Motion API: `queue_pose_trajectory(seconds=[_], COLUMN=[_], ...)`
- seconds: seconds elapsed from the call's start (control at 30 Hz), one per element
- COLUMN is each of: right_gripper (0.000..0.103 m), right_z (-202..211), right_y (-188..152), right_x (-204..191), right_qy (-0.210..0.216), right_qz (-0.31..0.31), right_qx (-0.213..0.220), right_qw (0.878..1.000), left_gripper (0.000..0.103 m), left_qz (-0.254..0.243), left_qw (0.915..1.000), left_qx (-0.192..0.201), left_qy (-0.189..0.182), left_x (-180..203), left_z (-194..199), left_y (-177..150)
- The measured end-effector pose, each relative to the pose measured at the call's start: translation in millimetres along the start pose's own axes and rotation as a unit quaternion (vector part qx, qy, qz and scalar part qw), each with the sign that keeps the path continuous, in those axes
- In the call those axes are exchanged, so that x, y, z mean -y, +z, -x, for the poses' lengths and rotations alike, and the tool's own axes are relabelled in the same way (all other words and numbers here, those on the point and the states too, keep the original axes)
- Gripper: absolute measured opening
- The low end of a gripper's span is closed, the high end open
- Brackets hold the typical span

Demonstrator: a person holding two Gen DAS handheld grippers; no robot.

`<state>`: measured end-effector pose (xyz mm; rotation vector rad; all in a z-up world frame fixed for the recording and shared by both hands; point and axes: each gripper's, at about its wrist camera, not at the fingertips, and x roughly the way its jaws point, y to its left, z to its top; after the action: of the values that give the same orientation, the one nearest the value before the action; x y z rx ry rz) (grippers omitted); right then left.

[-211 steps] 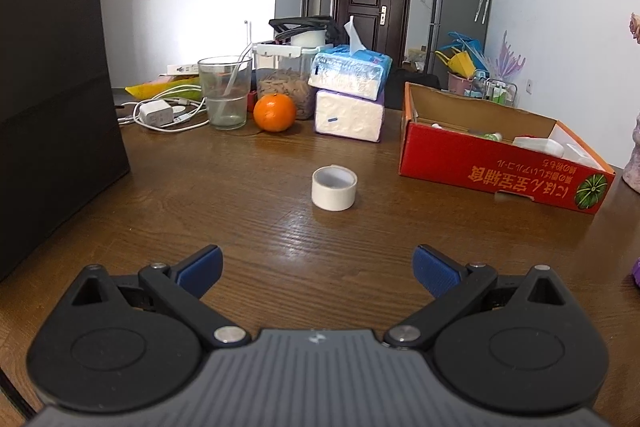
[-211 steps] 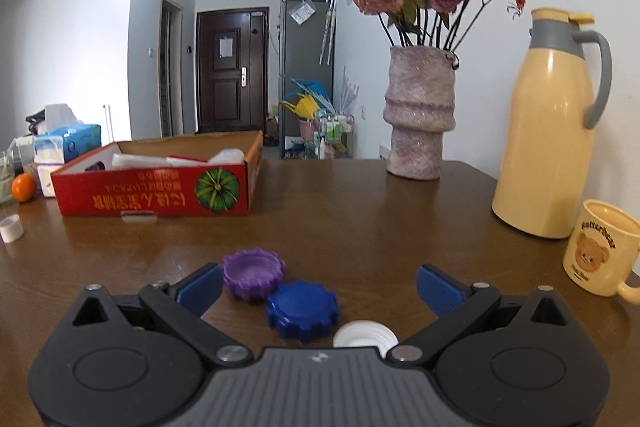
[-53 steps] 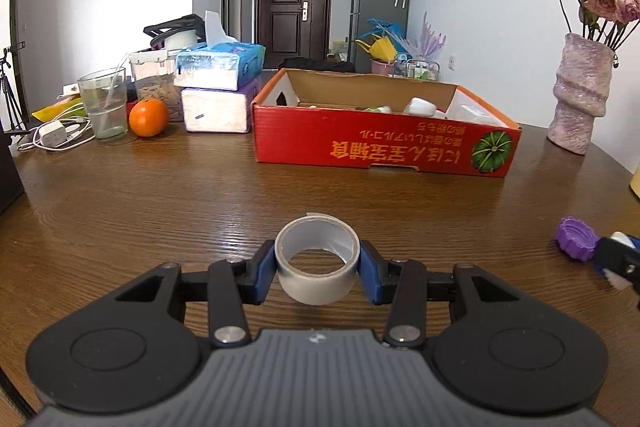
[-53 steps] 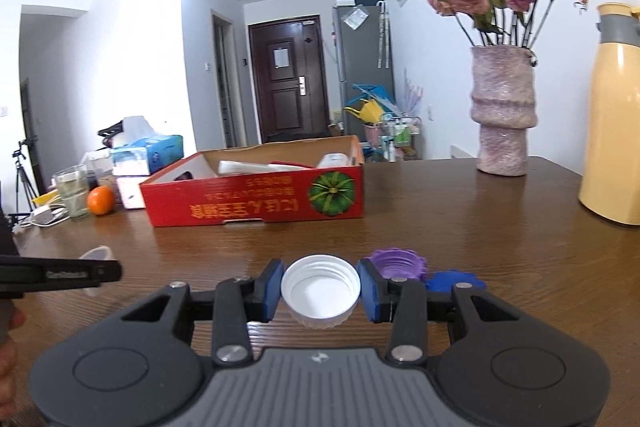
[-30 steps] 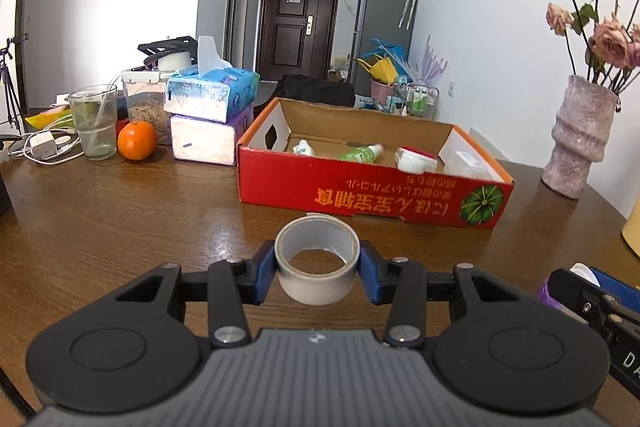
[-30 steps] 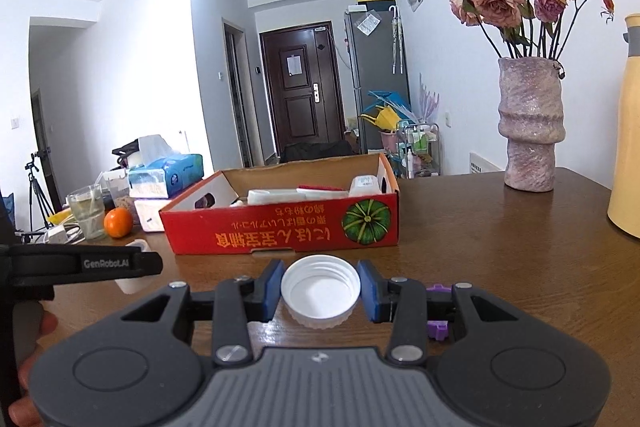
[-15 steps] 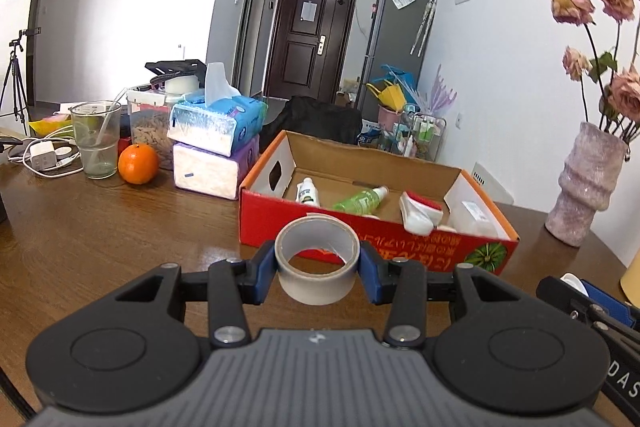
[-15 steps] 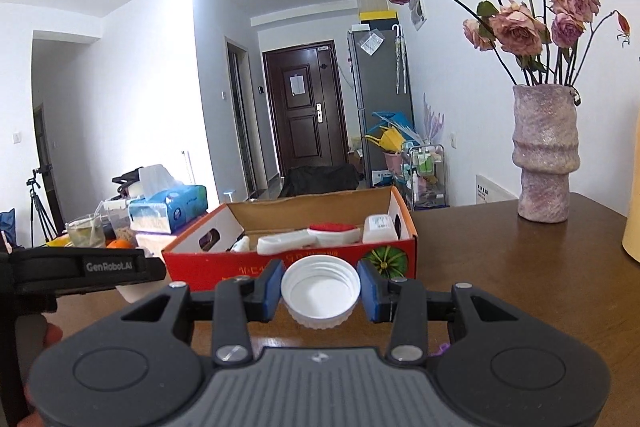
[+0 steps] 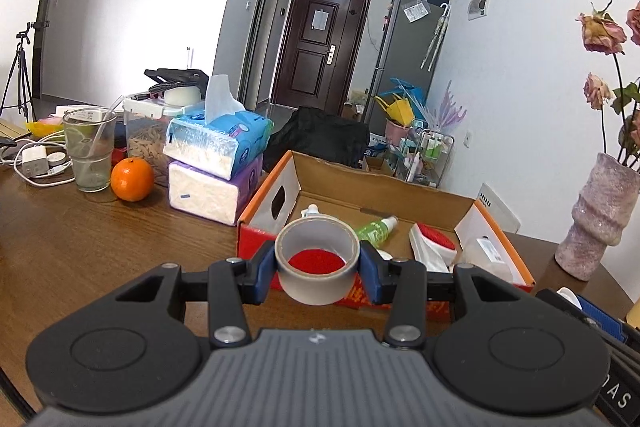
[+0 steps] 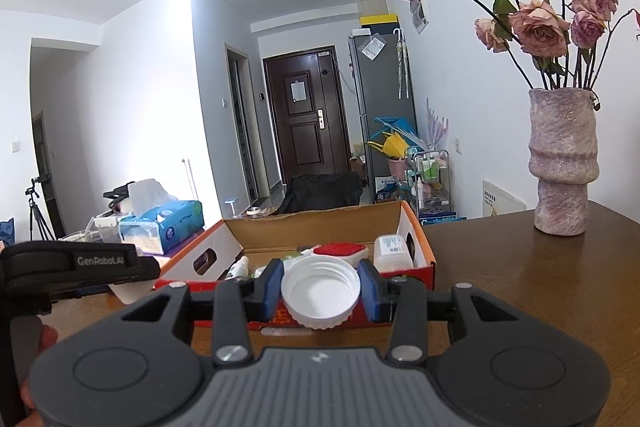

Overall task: Organize rigid objects
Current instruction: 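Carry the tape roll and white cap with both tools over the box, then open both tools to drop the tape roll and white cap into the box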

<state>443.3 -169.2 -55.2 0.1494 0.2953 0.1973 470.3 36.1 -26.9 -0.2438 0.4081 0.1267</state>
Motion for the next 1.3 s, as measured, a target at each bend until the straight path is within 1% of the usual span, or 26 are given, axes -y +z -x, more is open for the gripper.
queue_pose_trajectory(seconds=[0.63,0.8,1.3], right_gripper=[0.039,0.039,0.039], right_z=[-65,-81,-126], right_y=[18,23,34], right_x=[7,10,11], right_qy=[0.000,-0.001,0.002], right_qz=[-0.009,-0.010,-0.008], right_qx=[0.002,0.002,-0.005], right_qw=[1.000,1.000,1.000], left_gripper=[0.045,0.045,0.045], left_qz=[0.005,0.006,-0.015], left_qw=[1.0000,1.0000,0.9999], left_qx=[-0.001,0.001,-0.002], left_qy=[0.007,0.004,0.007], left_x=[7,11,27], left_z=[-61,-75,-119], left_y=[22,29,38])
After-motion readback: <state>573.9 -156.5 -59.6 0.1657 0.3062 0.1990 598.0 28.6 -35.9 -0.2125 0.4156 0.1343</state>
